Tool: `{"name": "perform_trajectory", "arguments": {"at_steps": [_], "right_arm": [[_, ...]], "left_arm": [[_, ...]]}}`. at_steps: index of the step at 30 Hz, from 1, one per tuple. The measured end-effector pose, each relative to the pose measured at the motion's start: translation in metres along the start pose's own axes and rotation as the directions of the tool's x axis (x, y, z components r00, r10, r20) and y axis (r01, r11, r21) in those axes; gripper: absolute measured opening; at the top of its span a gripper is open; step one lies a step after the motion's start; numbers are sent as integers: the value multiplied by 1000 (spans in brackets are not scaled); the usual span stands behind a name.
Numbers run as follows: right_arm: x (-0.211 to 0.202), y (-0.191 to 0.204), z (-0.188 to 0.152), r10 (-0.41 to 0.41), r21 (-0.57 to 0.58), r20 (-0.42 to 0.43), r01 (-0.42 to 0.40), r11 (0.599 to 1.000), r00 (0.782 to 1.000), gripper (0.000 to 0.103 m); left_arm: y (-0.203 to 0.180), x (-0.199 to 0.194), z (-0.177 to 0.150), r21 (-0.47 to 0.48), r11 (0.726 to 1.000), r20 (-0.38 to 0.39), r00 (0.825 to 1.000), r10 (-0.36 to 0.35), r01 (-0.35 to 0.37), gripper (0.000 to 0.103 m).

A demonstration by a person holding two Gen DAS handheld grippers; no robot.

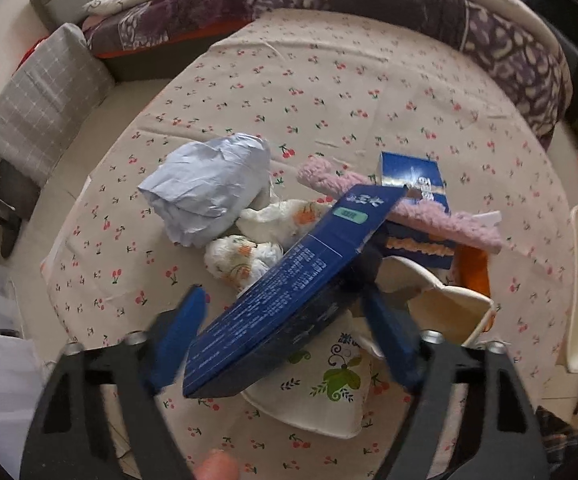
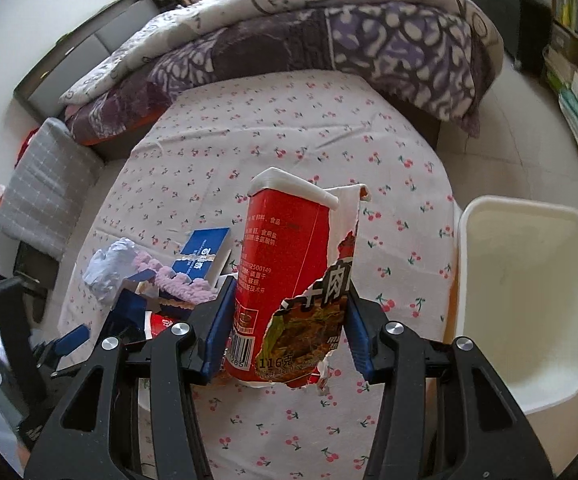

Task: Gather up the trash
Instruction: 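Grasp the blue box with the left gripper while the right gripper lifts the red cup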

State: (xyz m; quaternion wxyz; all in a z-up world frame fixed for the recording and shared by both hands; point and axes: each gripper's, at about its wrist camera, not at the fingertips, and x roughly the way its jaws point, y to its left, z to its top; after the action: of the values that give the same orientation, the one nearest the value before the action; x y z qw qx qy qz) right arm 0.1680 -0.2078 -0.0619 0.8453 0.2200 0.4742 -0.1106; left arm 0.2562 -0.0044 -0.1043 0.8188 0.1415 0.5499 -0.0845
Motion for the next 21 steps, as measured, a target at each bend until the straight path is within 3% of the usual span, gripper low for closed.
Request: {"name": "perform_trajectory", "arguments": {"at_steps": [2, 7, 12, 21], "right_arm": [[-3, 0, 0, -3, -14, 15, 3, 1000, 1000, 48], [-14, -1, 2, -5, -43, 58, 7, 999, 998, 48], [-26, -5, 3, -3, -58, 101, 9, 998, 995, 48], [-50, -24, 2, -26, -63, 174, 38, 997, 984, 48]], "left_arm": [[2, 3, -1, -13, 1000, -9, 1000, -11, 11, 46], [19, -8, 0, -109, 988, 26, 994, -105, 107, 24], [40, -27, 3, -230, 945, 105, 972, -212, 231, 19], [35, -70, 2, -254, 913, 251, 934, -256, 319, 18]]}}
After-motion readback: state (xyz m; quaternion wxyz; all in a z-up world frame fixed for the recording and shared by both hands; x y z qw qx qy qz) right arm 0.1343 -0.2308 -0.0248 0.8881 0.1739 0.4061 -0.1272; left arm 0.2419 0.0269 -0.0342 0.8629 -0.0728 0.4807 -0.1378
